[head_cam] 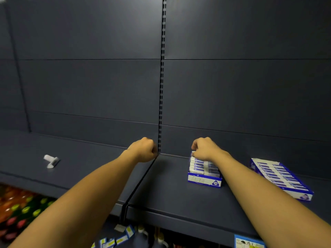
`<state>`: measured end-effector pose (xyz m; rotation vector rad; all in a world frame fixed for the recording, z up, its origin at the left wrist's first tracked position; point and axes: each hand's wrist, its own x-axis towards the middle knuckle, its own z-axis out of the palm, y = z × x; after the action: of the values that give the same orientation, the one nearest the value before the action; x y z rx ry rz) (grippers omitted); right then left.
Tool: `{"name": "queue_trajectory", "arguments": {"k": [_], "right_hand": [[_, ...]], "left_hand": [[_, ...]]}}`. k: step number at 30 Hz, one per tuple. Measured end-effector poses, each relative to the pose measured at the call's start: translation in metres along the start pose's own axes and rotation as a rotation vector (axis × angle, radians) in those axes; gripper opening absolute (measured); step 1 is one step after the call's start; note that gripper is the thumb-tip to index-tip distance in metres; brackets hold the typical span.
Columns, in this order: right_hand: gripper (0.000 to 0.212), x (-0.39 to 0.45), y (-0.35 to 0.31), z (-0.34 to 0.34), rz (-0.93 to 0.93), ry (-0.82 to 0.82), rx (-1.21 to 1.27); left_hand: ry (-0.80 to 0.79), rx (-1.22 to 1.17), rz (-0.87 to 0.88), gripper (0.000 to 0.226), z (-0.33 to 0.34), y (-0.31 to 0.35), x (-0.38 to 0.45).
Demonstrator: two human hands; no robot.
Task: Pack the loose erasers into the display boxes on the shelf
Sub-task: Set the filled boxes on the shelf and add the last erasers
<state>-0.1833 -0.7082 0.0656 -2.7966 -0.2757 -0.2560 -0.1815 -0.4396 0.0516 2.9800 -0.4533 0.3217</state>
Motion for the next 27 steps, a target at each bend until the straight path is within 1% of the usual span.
{"name": "queue_trajectory", "arguments": {"k": [6, 10, 13, 16, 20, 27], "right_hand": [[0.03, -0.006, -0.055, 0.014, -0.089, -0.101, -0.145], [0.032, -0.009, -0.091, 0.021, -0.12, -0.131, -0.195], [0.032, -0.011, -0.118, 0.025, -0.136, -0.133, -0.203], [0.036, -0.014, -0.147, 0.032, -0.143, -0.129, -0.191], [0.041, -0.019, -0.191, 0.044, -0.154, -0.136, -0.163], [0.039, -0.03, -0.268, 0.075, -0.148, -0.15, -0.109]], "left_hand": [[0.04, 0.054, -0.158, 0.019, -0.011, -0.027, -0.049], [0.082, 0.065, -0.245, 0.023, -0.02, -0.052, -0.078], [0.103, 0.083, -0.277, 0.024, -0.029, -0.075, -0.098], [0.106, 0.099, -0.289, 0.025, -0.038, -0.098, -0.116], [0.076, 0.114, -0.304, 0.027, -0.048, -0.133, -0.142], [0.075, 0.13, -0.358, 0.023, -0.062, -0.212, -0.192]]}}
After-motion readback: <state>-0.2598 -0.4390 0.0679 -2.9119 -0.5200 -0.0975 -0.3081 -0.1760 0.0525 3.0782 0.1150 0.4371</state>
